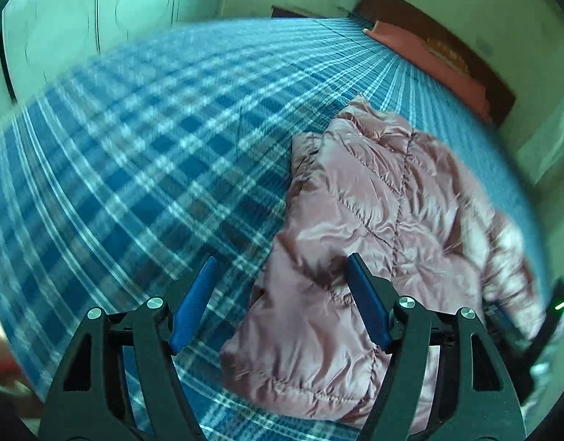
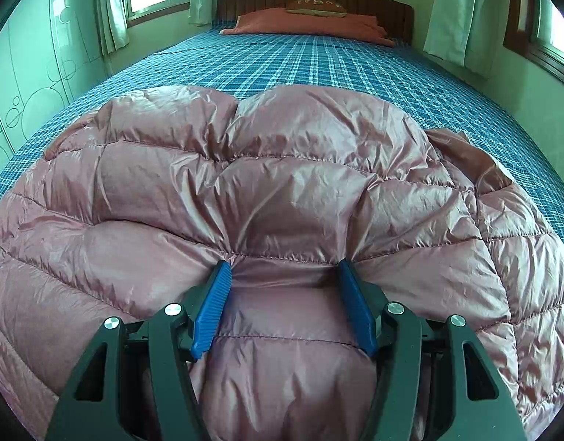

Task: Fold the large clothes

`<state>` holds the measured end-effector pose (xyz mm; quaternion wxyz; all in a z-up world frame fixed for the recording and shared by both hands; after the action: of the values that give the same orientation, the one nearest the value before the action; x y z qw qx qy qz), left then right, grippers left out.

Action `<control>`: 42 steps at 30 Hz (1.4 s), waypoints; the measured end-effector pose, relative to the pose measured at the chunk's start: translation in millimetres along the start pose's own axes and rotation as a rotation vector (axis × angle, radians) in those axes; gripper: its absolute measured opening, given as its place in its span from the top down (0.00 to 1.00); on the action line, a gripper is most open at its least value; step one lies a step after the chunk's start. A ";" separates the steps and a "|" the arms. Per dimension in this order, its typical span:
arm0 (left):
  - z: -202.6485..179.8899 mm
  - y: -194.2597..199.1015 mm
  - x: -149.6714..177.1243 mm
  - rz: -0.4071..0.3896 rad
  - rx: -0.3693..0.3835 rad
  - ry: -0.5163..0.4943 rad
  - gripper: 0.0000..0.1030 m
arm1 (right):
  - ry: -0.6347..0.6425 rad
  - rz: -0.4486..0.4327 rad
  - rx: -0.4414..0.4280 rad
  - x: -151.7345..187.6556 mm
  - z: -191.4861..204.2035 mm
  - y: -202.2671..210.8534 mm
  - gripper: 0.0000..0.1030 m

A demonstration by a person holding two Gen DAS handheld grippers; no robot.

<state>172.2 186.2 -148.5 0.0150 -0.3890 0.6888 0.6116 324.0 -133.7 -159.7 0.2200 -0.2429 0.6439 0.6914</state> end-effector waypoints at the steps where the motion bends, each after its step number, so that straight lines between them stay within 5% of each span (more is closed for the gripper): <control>1: 2.1 -2.6 0.6 0.022 0.041 0.022 0.30 | 0.000 0.000 0.001 0.2 0.2 0.1 0.42; 6: -8.0 -12.2 2.6 0.075 0.176 0.052 0.28 | 0.001 -0.001 0.003 -0.9 0.8 0.7 0.42; 24: -19.2 -51.8 -13.3 0.166 0.282 0.082 0.27 | 0.020 -0.004 0.038 -4.5 7.8 2.7 0.41; 30: -7.7 -52.3 -15.6 0.178 0.338 0.182 0.27 | 0.020 -0.005 0.038 -4.5 7.8 2.6 0.41; 36: 6.2 -48.6 -17.8 0.183 0.360 0.166 0.29 | 0.013 -0.006 0.033 -4.4 9.4 2.9 0.41; 42: 3.9 -53.2 -12.5 0.217 0.491 0.238 0.33 | 0.013 -0.006 0.033 -4.2 9.2 2.9 0.41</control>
<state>208.6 198.7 -187.5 -0.0378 -0.3670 0.8505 0.3748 325.1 -124.7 -154.4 0.2219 -0.2458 0.6559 0.6783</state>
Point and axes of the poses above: each gripper's, at about its wrist camera, not at the fingertips, and y roughly against the way its jaws point, z to its left, x to its underside, the point moved 5 cm from there along -y, roughly the way its jaws point, and after that the axes turned 5 degrees about -x, right-handed, at the moved point
